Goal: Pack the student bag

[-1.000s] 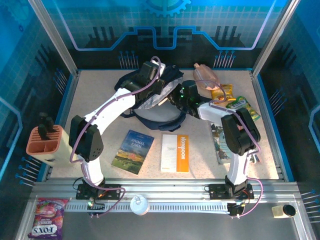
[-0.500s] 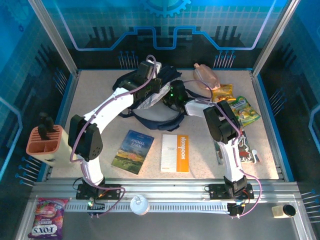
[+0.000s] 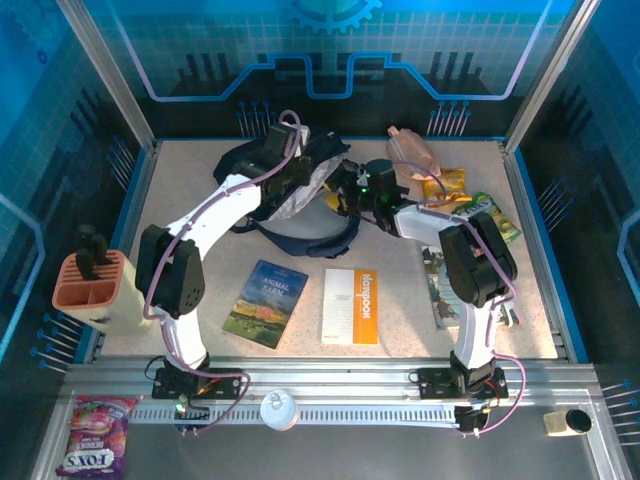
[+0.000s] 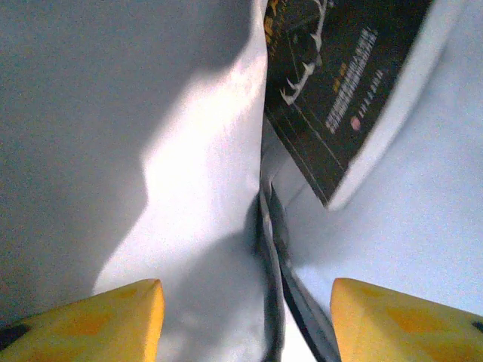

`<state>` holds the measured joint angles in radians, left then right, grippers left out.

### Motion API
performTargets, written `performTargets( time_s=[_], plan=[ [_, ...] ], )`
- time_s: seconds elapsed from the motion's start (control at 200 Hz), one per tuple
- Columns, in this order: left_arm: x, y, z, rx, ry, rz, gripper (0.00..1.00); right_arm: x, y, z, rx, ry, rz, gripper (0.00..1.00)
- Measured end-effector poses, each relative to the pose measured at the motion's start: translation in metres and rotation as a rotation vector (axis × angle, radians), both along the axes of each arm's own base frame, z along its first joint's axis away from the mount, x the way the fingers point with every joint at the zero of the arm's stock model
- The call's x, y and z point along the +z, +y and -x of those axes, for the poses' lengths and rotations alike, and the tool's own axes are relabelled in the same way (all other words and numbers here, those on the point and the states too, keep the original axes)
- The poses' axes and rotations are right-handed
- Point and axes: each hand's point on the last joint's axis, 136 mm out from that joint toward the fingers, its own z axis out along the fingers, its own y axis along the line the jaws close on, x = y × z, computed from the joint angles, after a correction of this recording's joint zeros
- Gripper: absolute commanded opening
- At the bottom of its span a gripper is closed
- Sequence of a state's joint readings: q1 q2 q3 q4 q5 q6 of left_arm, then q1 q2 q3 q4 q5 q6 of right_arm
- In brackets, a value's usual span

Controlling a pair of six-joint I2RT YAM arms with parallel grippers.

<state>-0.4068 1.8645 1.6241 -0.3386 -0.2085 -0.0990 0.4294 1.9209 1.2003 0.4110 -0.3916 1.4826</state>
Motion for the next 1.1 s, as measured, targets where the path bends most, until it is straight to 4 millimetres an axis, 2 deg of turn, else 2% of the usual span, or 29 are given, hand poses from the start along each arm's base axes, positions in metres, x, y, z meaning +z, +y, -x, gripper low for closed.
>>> performTargets(
  time_s=[0.115,0.2,0.285,0.335,0.36,0.43,0.495,0.615,0.7,0.76,0.9,0.97,1.101],
  plan=[
    [-0.008,0.006,0.0,0.01,0.017,-0.007,0.0,-0.007,-0.016,0.025,0.004,0.053,0.03,0.59],
    [-0.017,0.005,0.002,0.002,0.029,-0.007,0.01,-0.017,-0.038,0.048,-0.007,0.082,0.109,0.6],
    [-0.031,0.002,0.013,-0.025,0.062,0.007,0.34,-0.016,-0.062,0.064,-0.022,0.056,0.238,0.64],
    [-0.04,0.002,0.021,-0.031,0.09,0.024,0.54,-0.009,-0.076,0.071,-0.029,0.015,0.322,0.65],
    [-0.042,0.002,0.026,-0.035,0.1,0.031,0.61,-0.004,-0.081,0.074,-0.031,-0.011,0.358,0.65],
    [-0.047,0.004,0.039,-0.032,0.13,0.072,0.7,0.009,-0.093,0.084,-0.019,-0.085,0.458,0.65],
    [-0.042,0.007,0.052,-0.029,0.137,0.118,0.78,0.013,-0.102,0.094,0.002,-0.134,0.554,0.66],
    [-0.018,0.01,0.067,-0.026,0.094,0.206,0.91,-0.004,-0.104,0.115,0.093,-0.159,0.738,0.71],
    [-0.002,0.012,0.072,-0.021,0.055,0.25,0.99,-0.027,-0.097,0.136,0.196,-0.148,0.868,0.79],
    [0.005,0.016,0.074,-0.012,0.036,0.276,0.99,-0.046,-0.094,0.15,0.27,-0.12,0.961,0.83],
    [0.001,0.033,0.073,0.034,0.036,0.309,0.99,-0.087,-0.097,0.174,0.411,-0.039,1.133,0.92],
    [-0.007,0.042,0.073,0.057,0.055,0.315,0.99,-0.1,-0.099,0.18,0.454,-0.006,1.18,0.91],
    [-0.012,0.05,0.073,0.08,0.071,0.331,0.99,-0.116,-0.1,0.182,0.502,0.042,1.218,0.82]
  ],
)
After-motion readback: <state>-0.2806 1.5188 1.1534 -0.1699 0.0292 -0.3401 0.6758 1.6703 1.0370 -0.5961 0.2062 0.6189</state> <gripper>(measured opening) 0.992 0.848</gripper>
